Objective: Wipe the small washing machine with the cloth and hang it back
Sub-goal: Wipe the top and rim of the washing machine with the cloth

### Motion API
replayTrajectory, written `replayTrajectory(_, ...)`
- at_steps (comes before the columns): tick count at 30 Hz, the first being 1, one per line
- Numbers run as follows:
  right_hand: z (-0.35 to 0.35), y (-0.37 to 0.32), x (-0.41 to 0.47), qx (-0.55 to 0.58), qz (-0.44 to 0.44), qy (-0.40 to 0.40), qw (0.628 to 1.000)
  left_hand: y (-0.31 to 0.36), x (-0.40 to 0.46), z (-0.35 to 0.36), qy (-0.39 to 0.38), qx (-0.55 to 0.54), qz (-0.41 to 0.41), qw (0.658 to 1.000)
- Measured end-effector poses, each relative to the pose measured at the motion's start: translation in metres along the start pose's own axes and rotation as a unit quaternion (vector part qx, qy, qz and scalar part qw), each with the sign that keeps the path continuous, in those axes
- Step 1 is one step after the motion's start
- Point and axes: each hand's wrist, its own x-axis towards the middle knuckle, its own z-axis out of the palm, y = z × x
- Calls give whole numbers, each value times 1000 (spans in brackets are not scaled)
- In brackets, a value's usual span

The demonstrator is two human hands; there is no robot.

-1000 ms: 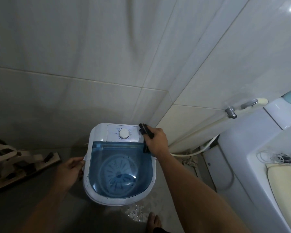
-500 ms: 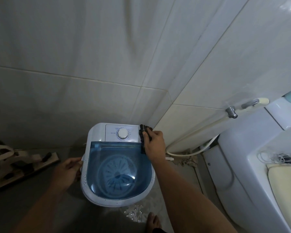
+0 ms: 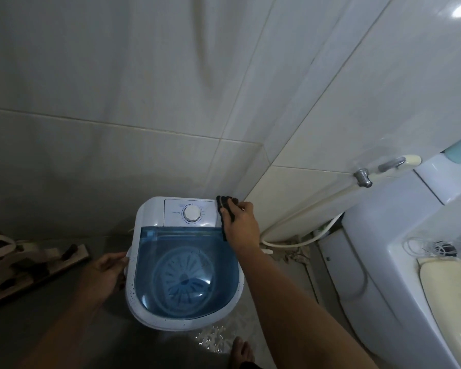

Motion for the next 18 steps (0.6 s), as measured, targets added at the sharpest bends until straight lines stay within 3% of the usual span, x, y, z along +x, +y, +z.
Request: replayTrajectory(18,-21,24,-35,58,99,-18,993,-15,21,-9,-2,-9,-21,1000)
